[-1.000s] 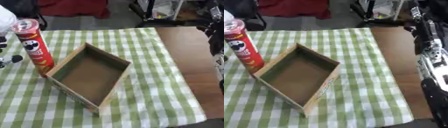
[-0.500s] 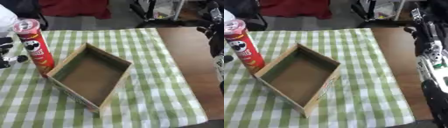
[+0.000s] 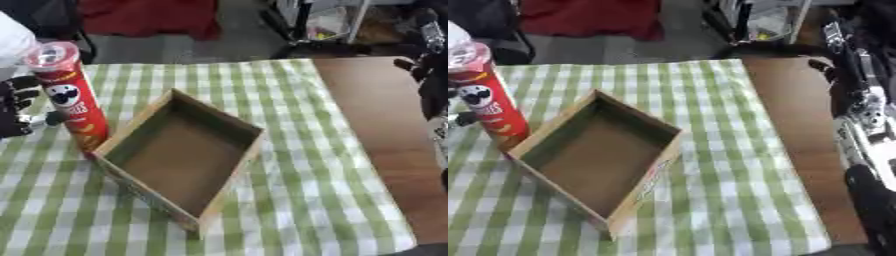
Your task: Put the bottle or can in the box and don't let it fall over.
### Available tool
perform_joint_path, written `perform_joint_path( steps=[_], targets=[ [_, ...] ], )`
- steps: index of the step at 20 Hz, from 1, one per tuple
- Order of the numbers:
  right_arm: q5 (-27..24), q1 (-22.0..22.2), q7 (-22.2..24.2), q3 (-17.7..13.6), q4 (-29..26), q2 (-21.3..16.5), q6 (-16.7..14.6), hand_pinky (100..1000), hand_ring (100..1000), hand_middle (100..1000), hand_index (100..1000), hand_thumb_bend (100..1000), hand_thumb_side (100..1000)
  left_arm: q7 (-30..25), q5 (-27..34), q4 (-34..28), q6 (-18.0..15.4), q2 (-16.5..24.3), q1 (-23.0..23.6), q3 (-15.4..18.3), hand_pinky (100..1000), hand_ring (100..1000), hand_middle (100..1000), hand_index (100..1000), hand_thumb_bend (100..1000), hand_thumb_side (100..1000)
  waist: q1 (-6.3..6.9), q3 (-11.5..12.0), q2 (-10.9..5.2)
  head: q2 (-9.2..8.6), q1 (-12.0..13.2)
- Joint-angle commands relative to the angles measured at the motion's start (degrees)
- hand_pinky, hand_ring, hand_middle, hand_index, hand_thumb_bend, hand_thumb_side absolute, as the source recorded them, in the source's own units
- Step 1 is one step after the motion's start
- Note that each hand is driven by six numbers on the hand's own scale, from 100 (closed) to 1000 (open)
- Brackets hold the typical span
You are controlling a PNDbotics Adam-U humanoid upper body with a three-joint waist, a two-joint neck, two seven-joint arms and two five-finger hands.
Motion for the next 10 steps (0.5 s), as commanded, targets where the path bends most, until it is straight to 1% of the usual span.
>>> perform_joint_path(
  steps=[1, 10],
  targets=[
    [0.41, -1.14, 0.13, -0.27, -0.58, -0.67, -0.12, 836, 857, 849, 862, 342, 671, -0.29, -0.30, -0.17, -0.20, 0.83, -1.54, 0.15, 1000, 901, 842, 845, 949, 188, 0.10, -0.10, -0.50, -0.72, 0.29],
    [0.35, -1.22, 0.21, -0.26, -0.54, -0.46, -0.10, 836, 856, 848, 861, 340, 672, -0.08, -0.75, 1.93, -0.80, -1.10, -3.94, 0.04, 1000, 901, 839, 839, 948, 189, 0.03, -0.23, -0.18, -0.82, 0.49]
  ],
)
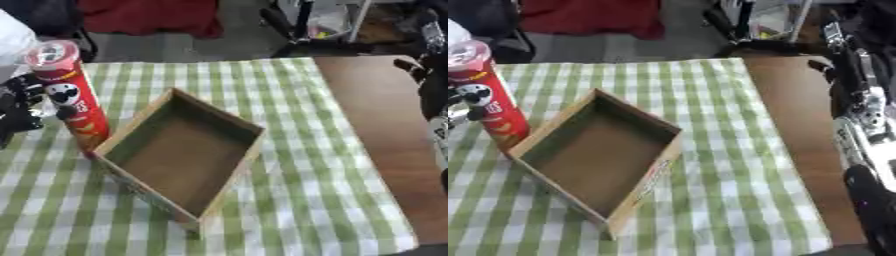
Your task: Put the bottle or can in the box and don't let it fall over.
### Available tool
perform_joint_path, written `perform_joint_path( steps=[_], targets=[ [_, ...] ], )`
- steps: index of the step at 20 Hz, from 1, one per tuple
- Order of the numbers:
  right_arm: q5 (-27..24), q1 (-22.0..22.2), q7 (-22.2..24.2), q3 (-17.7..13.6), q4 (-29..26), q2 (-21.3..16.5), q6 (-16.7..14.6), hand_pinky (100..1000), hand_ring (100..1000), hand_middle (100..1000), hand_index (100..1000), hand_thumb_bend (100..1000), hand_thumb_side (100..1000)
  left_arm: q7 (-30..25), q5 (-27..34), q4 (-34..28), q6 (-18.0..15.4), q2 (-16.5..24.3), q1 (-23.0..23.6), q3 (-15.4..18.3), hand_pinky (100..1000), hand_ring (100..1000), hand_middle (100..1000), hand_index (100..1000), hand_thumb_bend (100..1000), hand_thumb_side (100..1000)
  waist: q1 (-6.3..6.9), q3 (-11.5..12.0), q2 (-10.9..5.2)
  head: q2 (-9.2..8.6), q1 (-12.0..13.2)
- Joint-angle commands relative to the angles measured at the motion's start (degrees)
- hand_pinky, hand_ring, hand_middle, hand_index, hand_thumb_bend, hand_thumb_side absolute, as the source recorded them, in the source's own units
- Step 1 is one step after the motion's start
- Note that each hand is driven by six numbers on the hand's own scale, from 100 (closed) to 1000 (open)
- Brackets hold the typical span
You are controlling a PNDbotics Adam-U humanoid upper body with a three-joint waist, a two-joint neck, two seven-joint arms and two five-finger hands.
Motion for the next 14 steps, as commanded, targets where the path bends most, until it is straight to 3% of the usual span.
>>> perform_joint_path(
  steps=[1, 14],
  targets=[
    [0.35, -1.05, 0.14, -0.26, -0.54, -0.76, -0.15, 836, 856, 848, 861, 340, 673, 0.16, -0.64, 0.11, -0.47, 0.70, -1.59, 0.25, 1000, 902, 839, 838, 946, 190, 0.03, -0.10, -0.51, -0.84, 0.15],
    [0.37, -1.17, 0.28, -0.20, -0.44, -0.62, -0.02, 836, 852, 848, 860, 337, 675, 0.27, -0.08, 1.54, -1.41, -1.46, -3.83, 0.33, 1000, 900, 837, 829, 946, 189, -0.16, -0.20, -0.06, -1.00, 0.35]
  ],
)
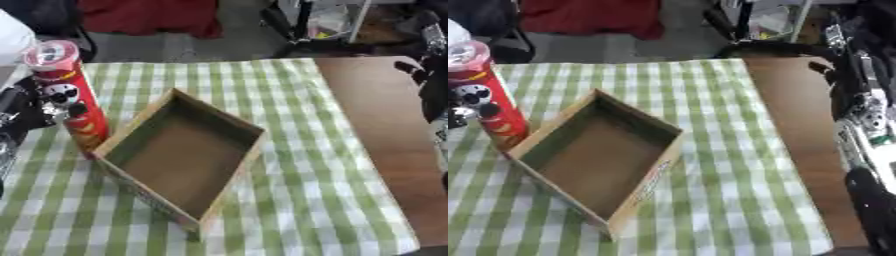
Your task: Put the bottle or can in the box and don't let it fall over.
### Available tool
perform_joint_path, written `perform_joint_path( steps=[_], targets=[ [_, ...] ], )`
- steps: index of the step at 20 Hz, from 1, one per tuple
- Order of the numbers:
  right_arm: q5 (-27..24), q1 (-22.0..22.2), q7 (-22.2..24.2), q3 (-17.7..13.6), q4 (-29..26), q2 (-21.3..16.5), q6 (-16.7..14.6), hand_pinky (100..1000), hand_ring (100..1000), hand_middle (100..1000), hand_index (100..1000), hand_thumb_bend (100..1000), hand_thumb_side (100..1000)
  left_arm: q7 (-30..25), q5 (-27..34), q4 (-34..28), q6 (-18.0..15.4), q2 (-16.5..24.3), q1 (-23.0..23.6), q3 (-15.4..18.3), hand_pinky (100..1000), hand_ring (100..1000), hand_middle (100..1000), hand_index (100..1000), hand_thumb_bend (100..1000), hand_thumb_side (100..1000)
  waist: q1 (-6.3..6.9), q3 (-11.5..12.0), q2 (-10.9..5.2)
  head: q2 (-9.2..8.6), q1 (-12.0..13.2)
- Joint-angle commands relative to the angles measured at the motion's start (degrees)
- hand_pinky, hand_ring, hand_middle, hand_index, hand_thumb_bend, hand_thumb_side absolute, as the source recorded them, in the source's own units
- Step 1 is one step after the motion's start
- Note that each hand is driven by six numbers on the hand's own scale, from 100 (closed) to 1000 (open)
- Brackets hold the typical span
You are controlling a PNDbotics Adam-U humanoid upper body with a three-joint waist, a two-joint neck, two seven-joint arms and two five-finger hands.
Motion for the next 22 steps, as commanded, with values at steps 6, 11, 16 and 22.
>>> perform_joint_path(
  steps=[6, 11, 16, 22],
  targets=[
    [0.34, -1.16, 0.24, -0.20, -0.49, -0.60, -0.04, 836, 851, 846, 861, 336, 676, 0.03, -0.22, -0.05, -0.33, 0.12, -2.07, 0.13, 1000, 892, 832, 825, 944, 185, -0.09, -0.13, -0.44, -0.71, 0.35],
    [0.34, -1.26, 0.31, -0.13, -0.49, -0.49, 0.00, 837, 851, 846, 861, 335, 677, -0.09, -0.30, 0.27, -0.34, -0.41, -2.62, -0.06, 1000, 887, 829, 822, 942, 175, -0.09, -0.17, -0.34, -0.73, 0.43],
    [0.33, -1.29, 0.32, -0.16, -0.49, -0.41, -0.02, 837, 851, 846, 861, 333, 677, -0.06, -0.58, 0.78, -0.26, -0.90, -3.11, -0.26, 1000, 858, 814, 809, 918, 132, -0.10, -0.31, -0.28, -0.79, 0.48],
    [0.34, -1.15, 0.23, -0.21, -0.43, -0.31, -0.02, 837, 851, 846, 861, 331, 678, 0.29, -0.44, 1.03, 0.29, -1.09, -3.17, -0.35, 1000, 767, 753, 771, 797, 100, -0.03, -0.39, -0.30, -0.75, 0.45]
  ],
)
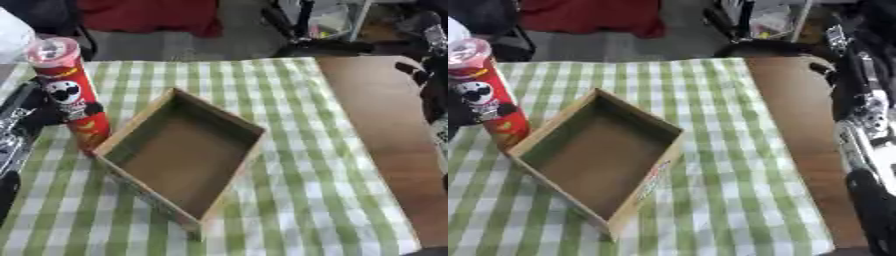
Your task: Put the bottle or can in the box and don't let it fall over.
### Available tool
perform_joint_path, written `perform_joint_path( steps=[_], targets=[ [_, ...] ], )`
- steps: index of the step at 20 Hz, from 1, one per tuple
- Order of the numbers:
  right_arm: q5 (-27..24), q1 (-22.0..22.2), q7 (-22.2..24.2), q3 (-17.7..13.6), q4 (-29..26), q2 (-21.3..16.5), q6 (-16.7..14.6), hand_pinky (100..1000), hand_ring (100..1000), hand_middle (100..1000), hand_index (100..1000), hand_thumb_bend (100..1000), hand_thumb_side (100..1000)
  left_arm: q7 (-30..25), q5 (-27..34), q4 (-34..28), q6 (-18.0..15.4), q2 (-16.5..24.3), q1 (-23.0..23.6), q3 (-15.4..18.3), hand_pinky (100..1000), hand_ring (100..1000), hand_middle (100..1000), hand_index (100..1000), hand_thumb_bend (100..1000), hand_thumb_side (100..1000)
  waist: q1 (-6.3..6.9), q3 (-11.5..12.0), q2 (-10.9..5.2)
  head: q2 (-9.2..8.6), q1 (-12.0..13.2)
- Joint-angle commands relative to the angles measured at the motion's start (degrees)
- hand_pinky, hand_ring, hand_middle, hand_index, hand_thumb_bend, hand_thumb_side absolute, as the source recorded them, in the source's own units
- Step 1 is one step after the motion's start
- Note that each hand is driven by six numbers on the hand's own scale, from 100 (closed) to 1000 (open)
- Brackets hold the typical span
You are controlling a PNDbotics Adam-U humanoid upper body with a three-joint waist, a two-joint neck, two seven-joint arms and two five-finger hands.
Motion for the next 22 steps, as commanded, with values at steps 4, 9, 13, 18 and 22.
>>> perform_joint_path(
  steps=[4, 9, 13, 18, 22],
  targets=[
    [0.29, -0.88, 0.02, -0.31, -0.46, -0.71, -0.18, 837, 851, 845, 861, 329, 678, 0.35, -0.23, -0.28, 0.58, 0.65, -1.32, -0.12, 1000, 736, 725, 754, 728, 100, 0.10, -0.10, -0.55, -0.71, 0.07],
    [0.26, -0.77, -0.05, -0.35, -0.44, -0.65, -0.18, 838, 851, 845, 860, 327, 679, 0.43, -0.21, -0.13, 0.51, 0.43, -1.27, -0.21, 1000, 606, 643, 693, 619, 100, 0.11, -0.15, -0.50, -0.63, 0.04],
    [0.26, -0.69, -0.04, -0.35, -0.43, -0.59, -0.18, 838, 851, 841, 858, 327, 678, 0.60, 0.03, -0.23, 0.14, 0.55, -1.26, -0.19, 1000, 528, 562, 622, 568, 100, 0.17, -0.22, -0.51, -0.62, 0.05],
    [0.26, -0.62, -0.13, -0.38, -0.42, -0.59, -0.15, 839, 846, 838, 856, 326, 678, 0.86, -0.89, -0.43, -0.52, 0.84, -1.27, -0.11, 1000, 487, 504, 560, 513, 100, 0.22, -0.25, -0.54, -0.58, 0.02],
    [0.25, -0.58, -0.14, -0.38, -0.42, -0.60, -0.13, 840, 844, 837, 855, 322, 681, 1.18, -1.56, -0.78, -1.07, 1.06, -1.30, -0.05, 1000, 442, 438, 483, 480, 100, 0.24, -0.25, -0.58, -0.50, -0.02]
  ],
)
